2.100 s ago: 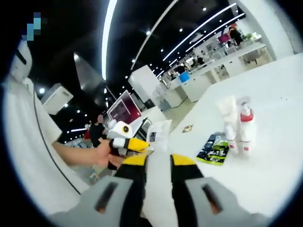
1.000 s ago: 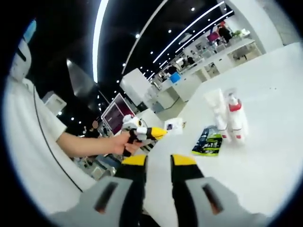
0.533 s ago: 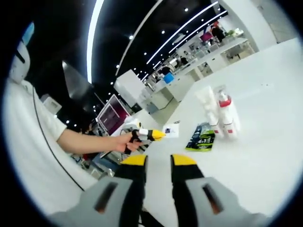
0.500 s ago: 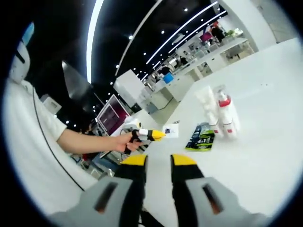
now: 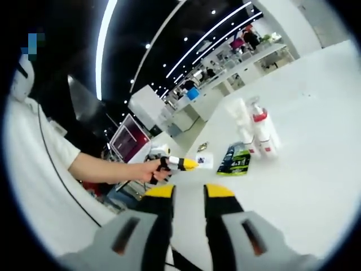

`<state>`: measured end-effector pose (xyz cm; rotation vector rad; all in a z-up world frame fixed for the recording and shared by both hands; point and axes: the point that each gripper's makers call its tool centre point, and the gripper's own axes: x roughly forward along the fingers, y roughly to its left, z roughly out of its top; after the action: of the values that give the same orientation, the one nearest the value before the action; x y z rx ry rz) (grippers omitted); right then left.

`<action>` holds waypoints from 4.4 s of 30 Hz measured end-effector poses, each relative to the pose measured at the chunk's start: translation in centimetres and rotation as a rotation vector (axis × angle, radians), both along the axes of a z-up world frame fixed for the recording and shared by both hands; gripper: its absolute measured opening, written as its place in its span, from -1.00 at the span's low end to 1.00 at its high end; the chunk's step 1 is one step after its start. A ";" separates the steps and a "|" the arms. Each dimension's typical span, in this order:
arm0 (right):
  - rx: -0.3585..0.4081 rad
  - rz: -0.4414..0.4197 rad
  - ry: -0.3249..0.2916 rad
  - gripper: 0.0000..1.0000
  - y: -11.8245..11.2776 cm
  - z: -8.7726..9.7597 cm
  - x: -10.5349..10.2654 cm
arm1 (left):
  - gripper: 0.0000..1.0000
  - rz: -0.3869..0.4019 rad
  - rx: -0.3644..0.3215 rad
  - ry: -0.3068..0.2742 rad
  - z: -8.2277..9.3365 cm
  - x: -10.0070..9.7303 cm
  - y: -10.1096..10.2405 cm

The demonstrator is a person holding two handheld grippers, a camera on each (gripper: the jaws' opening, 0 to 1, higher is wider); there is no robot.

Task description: Arrange the skincare products in the storage area until every visible bottle or jar stands upright without overlapping.

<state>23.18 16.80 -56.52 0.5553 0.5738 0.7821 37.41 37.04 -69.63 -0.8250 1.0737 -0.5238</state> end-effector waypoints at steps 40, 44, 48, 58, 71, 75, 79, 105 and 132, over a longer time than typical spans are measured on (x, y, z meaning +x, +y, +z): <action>-0.011 -0.027 0.120 -0.54 1.9 -2.3 1.8 | -0.95 -0.097 0.239 0.158 -4.8 8.8 1.3; -0.016 -0.030 0.120 -0.54 1.8 -2.4 2.0 | -0.95 -0.082 0.240 0.179 -5.0 9.1 1.8; -0.015 -0.029 0.120 -0.54 1.7 -2.4 2.1 | -0.95 -0.046 0.257 0.196 -5.2 9.1 2.3; -0.015 -0.021 0.115 -0.54 1.9 -2.3 1.9 | -0.85 -0.043 0.263 0.185 -5.6 8.9 2.8; -0.010 -0.024 0.116 -0.54 1.8 -2.4 1.6 | -0.63 0.028 0.290 0.117 -4.7 10.5 5.0; -0.010 -0.020 0.125 -0.54 2.0 -2.7 1.4 | -0.55 0.122 0.370 0.048 -4.2 12.2 7.7; -0.007 -0.022 0.128 -0.54 2.1 -2.8 1.5 | -0.49 0.199 0.459 -0.007 -3.8 13.5 10.4; -0.058 0.000 0.176 -0.54 3.2 -4.0 3.2 | 0.22 0.117 0.896 -0.164 -6.4 18.1 16.0; -0.058 0.009 0.159 -0.54 2.2 -3.6 2.7 | -0.93 0.065 0.854 -0.196 -6.0 14.8 14.7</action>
<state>25.91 19.04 -60.15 0.5652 0.7436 0.7313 52.20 51.76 -75.60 -0.0524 0.9570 -0.0543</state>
